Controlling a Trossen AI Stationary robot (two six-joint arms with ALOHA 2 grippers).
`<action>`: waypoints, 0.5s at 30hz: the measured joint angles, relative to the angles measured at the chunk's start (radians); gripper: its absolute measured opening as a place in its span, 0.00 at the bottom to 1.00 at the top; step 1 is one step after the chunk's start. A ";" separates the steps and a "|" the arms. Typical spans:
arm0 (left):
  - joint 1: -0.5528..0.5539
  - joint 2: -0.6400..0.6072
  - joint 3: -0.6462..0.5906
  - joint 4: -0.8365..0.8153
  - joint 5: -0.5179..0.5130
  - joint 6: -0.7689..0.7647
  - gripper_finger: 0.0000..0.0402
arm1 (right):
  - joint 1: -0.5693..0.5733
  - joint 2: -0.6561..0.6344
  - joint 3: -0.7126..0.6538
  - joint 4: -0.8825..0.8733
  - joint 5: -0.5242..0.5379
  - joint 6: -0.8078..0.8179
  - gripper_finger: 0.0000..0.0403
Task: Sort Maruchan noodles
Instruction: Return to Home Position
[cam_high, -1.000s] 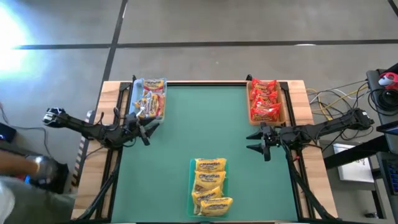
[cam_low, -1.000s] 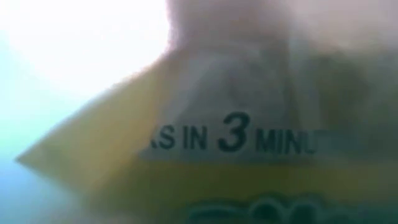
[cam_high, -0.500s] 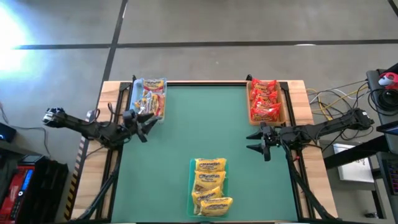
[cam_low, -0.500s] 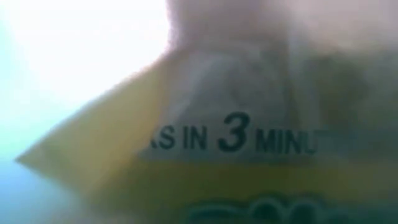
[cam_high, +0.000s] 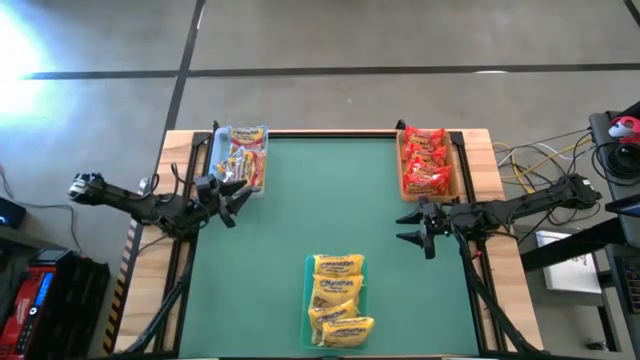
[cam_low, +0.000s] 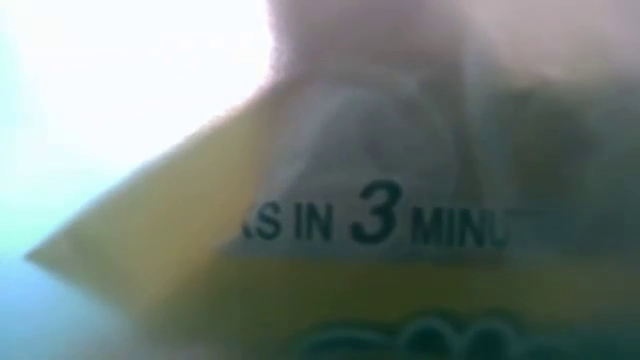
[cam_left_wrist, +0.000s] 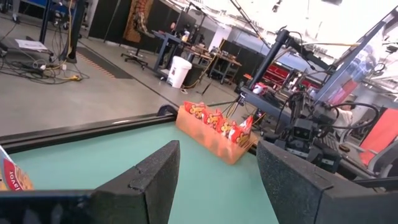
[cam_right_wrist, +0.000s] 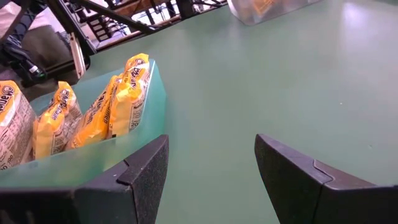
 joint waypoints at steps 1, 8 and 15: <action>0.000 0.001 0.000 0.000 0.000 0.000 0.50 | 0.000 0.000 0.000 0.000 0.000 0.000 0.56; 0.000 0.013 0.000 0.000 0.000 0.000 0.50 | 0.000 0.000 0.000 0.000 0.000 0.000 0.56; 0.000 0.029 0.000 0.000 0.000 0.000 0.50 | 0.000 0.000 0.000 0.000 0.000 0.000 0.56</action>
